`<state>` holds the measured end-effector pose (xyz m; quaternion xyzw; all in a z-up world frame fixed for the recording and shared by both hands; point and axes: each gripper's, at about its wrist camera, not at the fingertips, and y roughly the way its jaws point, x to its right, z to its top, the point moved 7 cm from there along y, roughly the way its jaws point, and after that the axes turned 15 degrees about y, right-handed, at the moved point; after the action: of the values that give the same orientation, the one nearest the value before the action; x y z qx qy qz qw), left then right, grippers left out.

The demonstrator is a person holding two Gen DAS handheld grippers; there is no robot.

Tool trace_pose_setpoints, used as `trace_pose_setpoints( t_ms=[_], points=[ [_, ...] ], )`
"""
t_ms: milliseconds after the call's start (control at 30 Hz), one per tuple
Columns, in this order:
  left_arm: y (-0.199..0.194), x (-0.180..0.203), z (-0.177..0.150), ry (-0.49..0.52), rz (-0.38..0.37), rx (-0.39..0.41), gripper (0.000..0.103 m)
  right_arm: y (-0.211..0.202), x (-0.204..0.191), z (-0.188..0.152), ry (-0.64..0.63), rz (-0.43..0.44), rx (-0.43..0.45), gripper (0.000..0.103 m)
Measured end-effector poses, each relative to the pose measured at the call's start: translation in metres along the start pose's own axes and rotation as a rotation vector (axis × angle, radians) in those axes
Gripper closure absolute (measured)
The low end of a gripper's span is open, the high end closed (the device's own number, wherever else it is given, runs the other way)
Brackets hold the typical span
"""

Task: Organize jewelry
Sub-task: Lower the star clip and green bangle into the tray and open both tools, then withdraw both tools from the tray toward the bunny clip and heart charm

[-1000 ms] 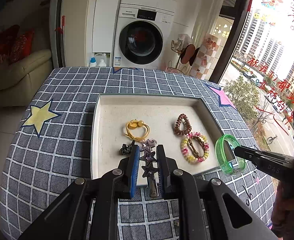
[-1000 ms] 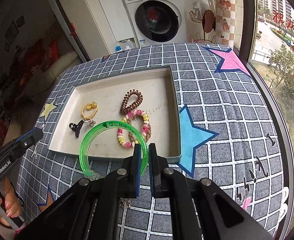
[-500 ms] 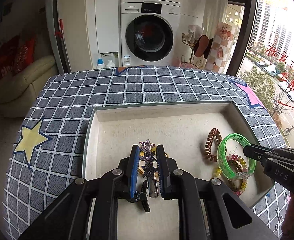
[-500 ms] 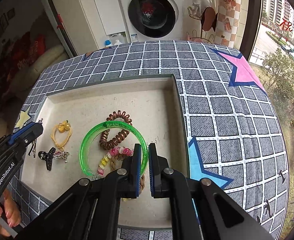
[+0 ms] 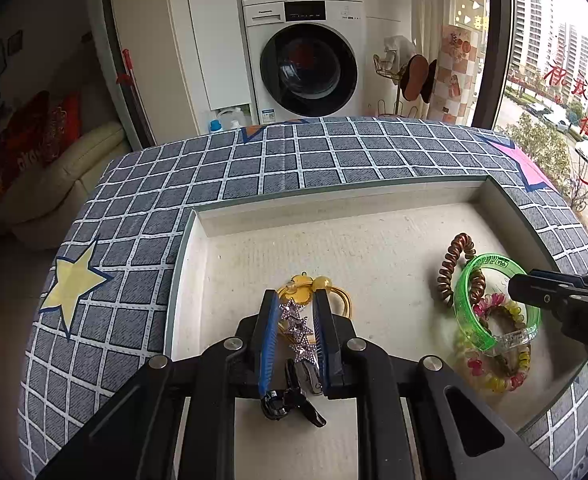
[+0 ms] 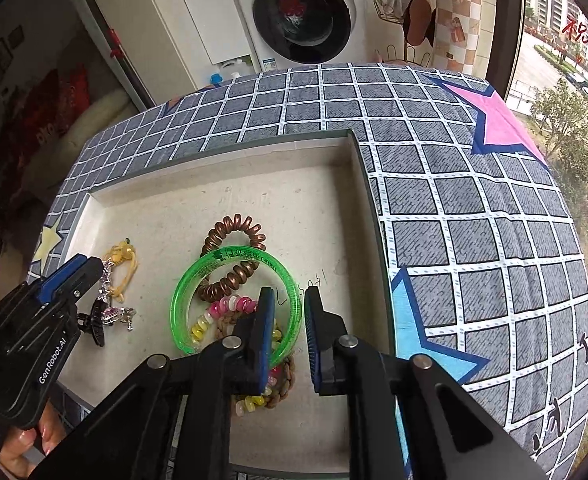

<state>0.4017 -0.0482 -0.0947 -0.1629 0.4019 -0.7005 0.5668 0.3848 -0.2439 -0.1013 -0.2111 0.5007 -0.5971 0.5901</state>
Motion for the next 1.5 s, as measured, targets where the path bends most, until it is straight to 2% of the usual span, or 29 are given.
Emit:
trace_pose_setpoints(
  t_ms=[33, 67, 133, 167, 400, 467, 500, 767, 800, 833, 867, 1333, 1367, 1400, 1500],
  points=[
    [-0.002, -0.001, 0.001, -0.004, -0.001, 0.004, 0.072, -0.002, 0.000, 0.001, 0.010, 0.013, 0.004, 0.057],
    [-0.004, -0.001, 0.001, -0.007, -0.005, 0.008, 0.068, -0.005, -0.001, 0.002, 0.015, 0.025, 0.013, 0.052],
    [-0.009, -0.003, 0.002, -0.017, 0.007, 0.022, 0.009, -0.011, -0.002, 0.003, 0.011, 0.036, 0.030, 0.050],
    [-0.015, -0.004, 0.003, -0.025, 0.020, 0.047, 0.005, -0.015, -0.003, 0.003, 0.011, 0.043, 0.035, 0.050],
    [-0.039, 0.001, 0.004, -0.009, 0.009, 0.072, 0.005, -0.041, -0.006, -0.007, 0.028, 0.096, 0.054, 0.049],
    [-0.047, 0.002, 0.002, -0.004, 0.013, 0.081, 0.004, -0.048, -0.005, -0.012, 0.037, 0.113, 0.055, 0.044],
    [-0.051, 0.003, 0.000, -0.003, 0.015, 0.080, 0.000, -0.052, -0.003, -0.015, 0.043, 0.122, 0.057, 0.042],
    [-0.089, 0.007, -0.023, -0.017, -0.009, 0.096, 0.000, -0.082, 0.009, -0.037, 0.077, 0.159, 0.074, 0.034],
    [-0.093, 0.009, -0.027, -0.015, -0.011, 0.096, 0.000, -0.086, 0.011, -0.040, 0.081, 0.165, 0.075, 0.031],
    [-0.098, 0.010, -0.033, -0.012, -0.009, 0.097, 0.000, -0.088, 0.012, -0.044, 0.084, 0.168, 0.073, 0.020],
    [-0.102, 0.012, -0.038, -0.007, -0.008, 0.096, 0.000, -0.092, 0.014, -0.047, 0.087, 0.173, 0.078, 0.018],
    [-0.133, 0.032, -0.112, -0.044, -0.037, 0.036, 0.000, -0.113, 0.034, -0.107, 0.122, 0.172, 0.053, 0.018],
    [-0.134, 0.032, -0.115, -0.049, -0.033, 0.032, 0.000, -0.113, 0.035, -0.111, 0.127, 0.168, 0.051, 0.016],
    [-0.136, 0.032, -0.118, -0.055, -0.029, 0.025, 0.000, -0.113, 0.036, -0.115, 0.132, 0.167, 0.045, 0.003],
    [-0.140, 0.033, -0.127, -0.069, -0.022, 0.014, 0.000, -0.114, 0.039, -0.128, 0.140, 0.171, 0.040, 0.000]
  ],
)
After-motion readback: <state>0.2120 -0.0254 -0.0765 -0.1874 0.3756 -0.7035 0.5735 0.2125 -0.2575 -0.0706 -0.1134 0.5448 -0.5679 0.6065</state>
